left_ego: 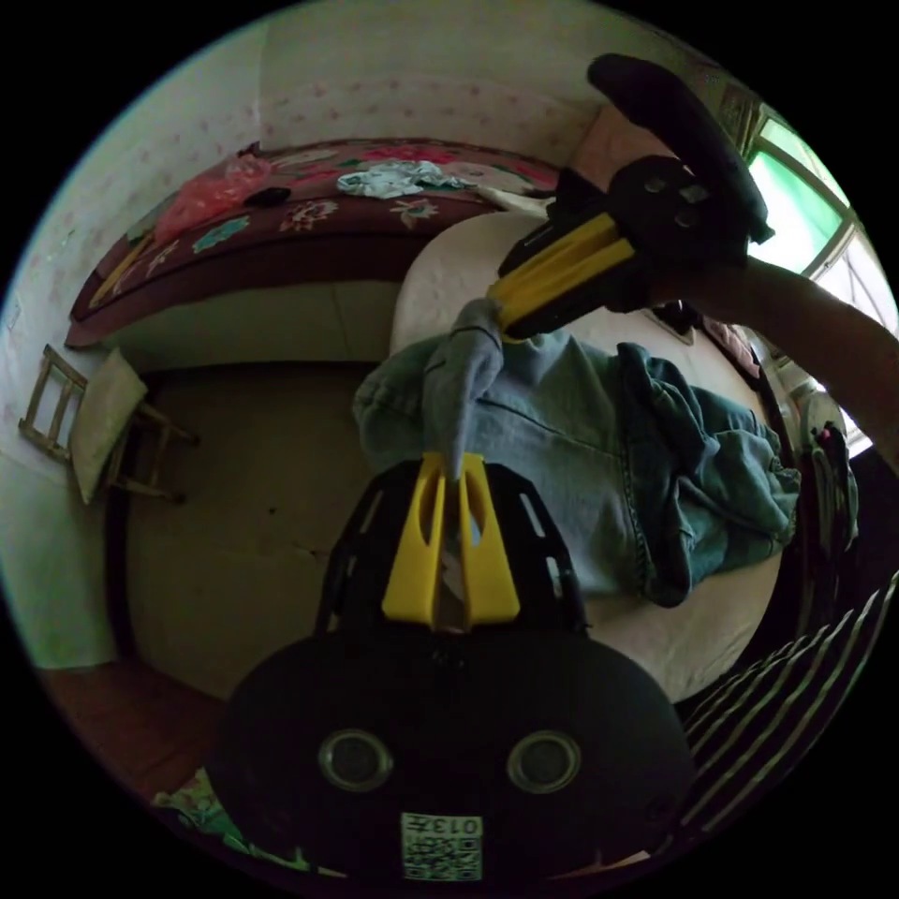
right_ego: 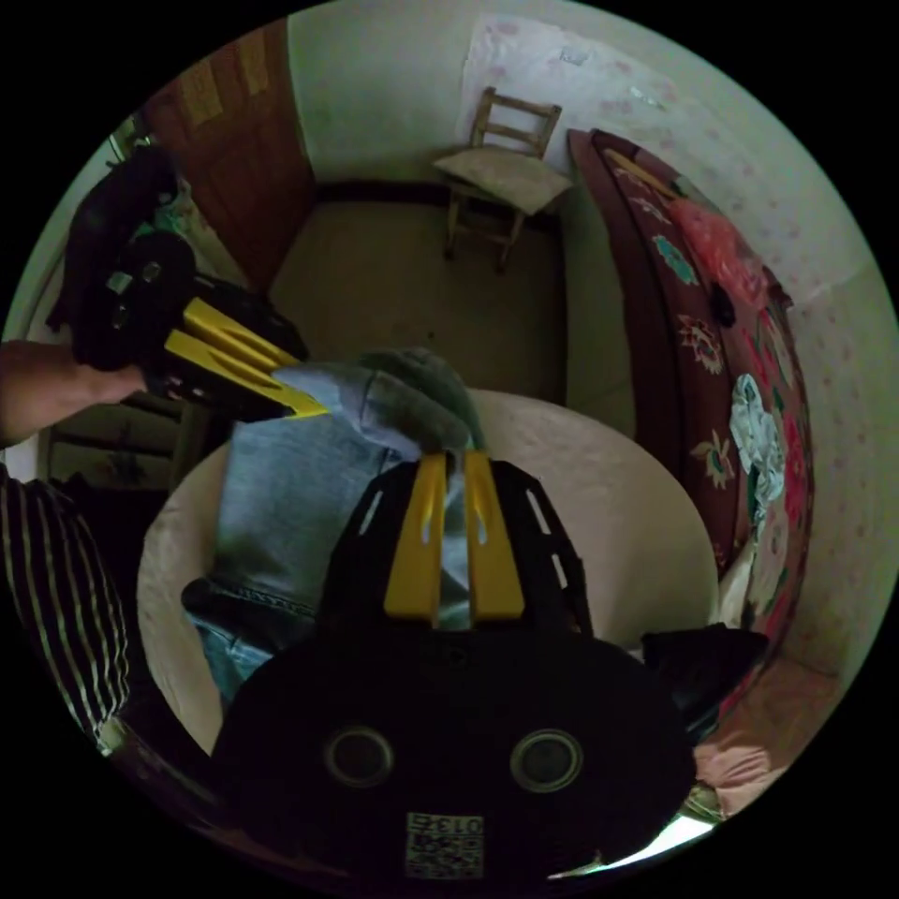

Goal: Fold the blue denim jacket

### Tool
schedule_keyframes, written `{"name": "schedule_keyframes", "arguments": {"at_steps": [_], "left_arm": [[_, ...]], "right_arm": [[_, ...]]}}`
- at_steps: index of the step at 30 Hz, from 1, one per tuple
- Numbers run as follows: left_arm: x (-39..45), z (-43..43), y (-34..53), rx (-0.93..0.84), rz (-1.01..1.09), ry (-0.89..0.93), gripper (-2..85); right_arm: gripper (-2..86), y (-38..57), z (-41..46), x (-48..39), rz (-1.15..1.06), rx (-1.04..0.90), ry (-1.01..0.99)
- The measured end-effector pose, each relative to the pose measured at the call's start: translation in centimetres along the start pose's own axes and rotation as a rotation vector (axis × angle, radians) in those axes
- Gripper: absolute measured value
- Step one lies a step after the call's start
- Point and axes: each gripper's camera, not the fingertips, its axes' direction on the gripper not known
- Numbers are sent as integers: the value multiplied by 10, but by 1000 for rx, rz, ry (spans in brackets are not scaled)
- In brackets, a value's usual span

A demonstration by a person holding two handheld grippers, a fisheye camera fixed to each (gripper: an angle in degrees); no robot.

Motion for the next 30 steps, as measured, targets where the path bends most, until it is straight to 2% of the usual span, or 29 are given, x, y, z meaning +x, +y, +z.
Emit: {"name": "schedule_keyframes", "arguments": {"at_steps": [3, 7, 12, 17, 20, 22, 24, 26, 28, 30], "left_arm": [[21, -17, 16, 39, 48, -42, 12], [64, -57, 32, 158, 135, -40, 8], [191, -100, 62, 304, 391, -83, 10], [324, -77, 103, 343, 635, -181, 22], [395, -30, 138, 306, 801, -281, 50], [431, 9, 159, 228, 911, -309, 74], [466, 57, 179, 74, 1006, -293, 112], [480, 78, 186, -9, 1015, -291, 113], [482, 78, 186, -18, 986, -264, 122], [471, 70, 181, -102, 927, -179, 144]], "right_arm": [[26, 2, -18, -7, 15, 51, -3], [20, 48, -83, -27, -60, 191, 72], [18, 144, -159, -74, -73, 290, 183], [20, 251, -171, -150, 78, 236, 332], [22, 294, -133, -192, 130, 121, 379], [23, 313, -102, -212, 143, 52, 390], [23, 327, -74, -224, 163, -4, 369], [13, 339, -55, -230, 168, -98, 357], [11, 348, -63, -229, 182, -85, 328], [9, 359, -74, -222, 213, -141, 332]]}}
